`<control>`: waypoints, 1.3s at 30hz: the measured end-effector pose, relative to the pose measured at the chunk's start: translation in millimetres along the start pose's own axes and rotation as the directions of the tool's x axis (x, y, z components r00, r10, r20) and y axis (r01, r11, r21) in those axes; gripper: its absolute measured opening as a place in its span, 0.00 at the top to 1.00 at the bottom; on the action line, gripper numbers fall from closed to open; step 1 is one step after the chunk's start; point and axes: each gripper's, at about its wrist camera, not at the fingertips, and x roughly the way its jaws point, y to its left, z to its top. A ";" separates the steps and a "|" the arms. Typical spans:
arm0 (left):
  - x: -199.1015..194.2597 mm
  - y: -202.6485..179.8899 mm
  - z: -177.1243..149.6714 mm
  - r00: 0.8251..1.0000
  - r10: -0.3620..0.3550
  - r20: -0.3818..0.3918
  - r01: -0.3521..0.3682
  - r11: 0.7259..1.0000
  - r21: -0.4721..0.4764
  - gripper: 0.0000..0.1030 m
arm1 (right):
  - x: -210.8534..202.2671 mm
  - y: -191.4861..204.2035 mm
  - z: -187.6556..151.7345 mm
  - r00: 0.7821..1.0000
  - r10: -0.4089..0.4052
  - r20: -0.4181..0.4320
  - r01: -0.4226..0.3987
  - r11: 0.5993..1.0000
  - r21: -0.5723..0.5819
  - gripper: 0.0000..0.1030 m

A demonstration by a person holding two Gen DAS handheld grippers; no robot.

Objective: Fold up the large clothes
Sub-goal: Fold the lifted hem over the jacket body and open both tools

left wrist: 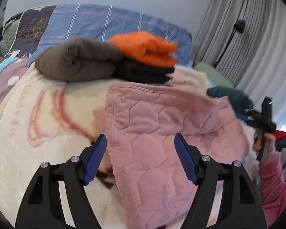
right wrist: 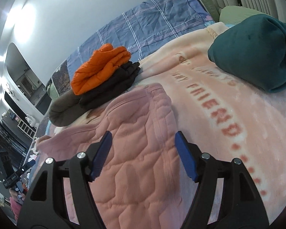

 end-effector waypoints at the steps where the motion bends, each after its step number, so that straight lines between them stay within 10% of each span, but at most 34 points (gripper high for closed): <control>1: 5.7 3.8 1.5 1.000 0.009 -0.011 -0.009 1.000 -0.007 0.29 | 2.5 -0.5 2.5 1.000 -0.008 -0.006 0.008 1.000 -0.003 0.32; 8: 60.7 38.5 33.3 0.997 -0.041 -0.072 0.032 0.992 -0.120 0.29 | 29.5 -13.3 26.6 0.998 -0.018 -0.052 0.020 0.999 0.026 0.32; 11: 77.5 43.5 47.3 0.995 -0.075 -0.062 0.066 0.988 -0.139 0.54 | 42.2 -12.7 38.6 0.998 -0.003 -0.065 0.004 1.000 0.016 0.34; 13: 81.6 41.7 51.9 0.995 -0.082 -0.054 0.074 0.987 -0.141 0.89 | 49.2 -7.2 43.8 0.997 0.023 -0.078 -0.024 1.000 -0.009 0.87; 14: 78.1 39.1 53.6 0.995 -0.091 -0.034 0.085 0.986 -0.140 0.89 | 49.2 -3.4 45.6 0.997 0.011 -0.074 -0.013 1.000 -0.023 0.92; 21: 3.5 21.7 62.4 0.975 -0.057 0.217 0.064 0.998 -0.026 0.89 | -7.8 19.4 68.7 0.985 0.060 0.160 -0.050 0.996 -0.070 0.93; 25: 46.5 36.1 60.9 0.993 0.070 0.094 -0.067 0.997 -0.039 0.87 | 53.5 17.8 71.8 0.991 -0.125 0.051 0.131 0.981 -0.146 0.88; 28: 96.2 52.1 40.3 0.986 0.155 -0.059 -0.158 0.986 -0.056 0.75 | 109.1 1.2 50.6 0.955 -0.283 -0.090 0.265 0.949 -0.172 0.79; 33: 77.6 59.6 39.2 0.984 0.178 -0.004 -0.177 0.978 -0.113 0.55 | 82.9 -4.7 53.8 0.958 -0.286 -0.004 0.283 0.952 -0.114 0.50; 39: 29.6 2.3 62.4 0.981 0.102 0.163 -0.098 0.995 -0.030 0.55 | 18.7 56.1 52.5 0.984 -0.116 0.134 0.137 0.977 -0.164 0.52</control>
